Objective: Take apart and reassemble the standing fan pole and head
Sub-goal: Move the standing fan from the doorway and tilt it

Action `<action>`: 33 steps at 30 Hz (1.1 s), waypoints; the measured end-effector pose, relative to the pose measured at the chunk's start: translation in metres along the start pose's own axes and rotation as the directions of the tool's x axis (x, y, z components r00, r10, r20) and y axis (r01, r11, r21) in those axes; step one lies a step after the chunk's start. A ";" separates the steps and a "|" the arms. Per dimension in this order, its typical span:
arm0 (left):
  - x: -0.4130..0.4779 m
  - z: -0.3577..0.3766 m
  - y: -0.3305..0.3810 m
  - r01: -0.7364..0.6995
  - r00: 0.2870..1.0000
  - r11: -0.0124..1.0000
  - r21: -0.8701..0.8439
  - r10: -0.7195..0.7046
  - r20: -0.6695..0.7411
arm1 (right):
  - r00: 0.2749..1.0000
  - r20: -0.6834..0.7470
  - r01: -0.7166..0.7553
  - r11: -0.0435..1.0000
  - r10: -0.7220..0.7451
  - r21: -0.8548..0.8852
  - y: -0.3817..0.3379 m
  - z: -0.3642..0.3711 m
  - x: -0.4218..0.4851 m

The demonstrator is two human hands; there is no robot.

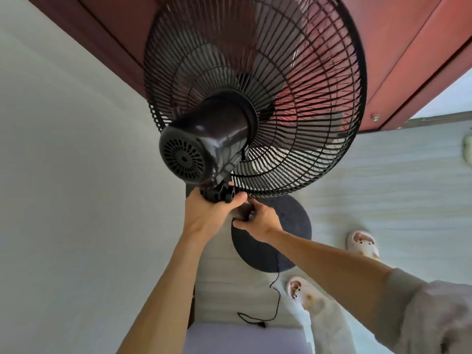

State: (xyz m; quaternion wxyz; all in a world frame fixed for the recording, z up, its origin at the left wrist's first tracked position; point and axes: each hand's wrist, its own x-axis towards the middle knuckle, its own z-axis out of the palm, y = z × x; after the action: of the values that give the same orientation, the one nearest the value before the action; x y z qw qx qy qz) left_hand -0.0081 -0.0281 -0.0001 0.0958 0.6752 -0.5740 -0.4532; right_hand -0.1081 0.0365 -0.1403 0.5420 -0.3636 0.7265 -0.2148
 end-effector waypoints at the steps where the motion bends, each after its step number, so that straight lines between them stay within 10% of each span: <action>1: -0.010 -0.004 0.014 -0.014 1.000 1.000 0.008 0.014 0.005 | 1.000 -0.009 0.001 1.000 -0.001 0.012 -0.005 -0.012 -0.015; 17: -0.255 0.018 0.285 -0.294 0.946 0.949 0.114 0.273 0.173 | 0.957 -0.291 0.042 0.986 0.006 0.160 -0.044 -0.242 -0.292; 33: -0.421 0.237 0.516 -0.636 0.706 0.769 0.062 0.549 0.447 | 0.888 -0.454 0.192 0.840 0.071 0.507 0.096 -0.519 -0.428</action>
State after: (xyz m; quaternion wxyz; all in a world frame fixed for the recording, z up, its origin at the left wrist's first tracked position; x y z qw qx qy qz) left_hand -0.5050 0.2609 0.4106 0.0444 0.3509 -0.8126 -0.4632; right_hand -0.5634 0.3817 0.2281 0.4294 -0.1595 0.7304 -0.5067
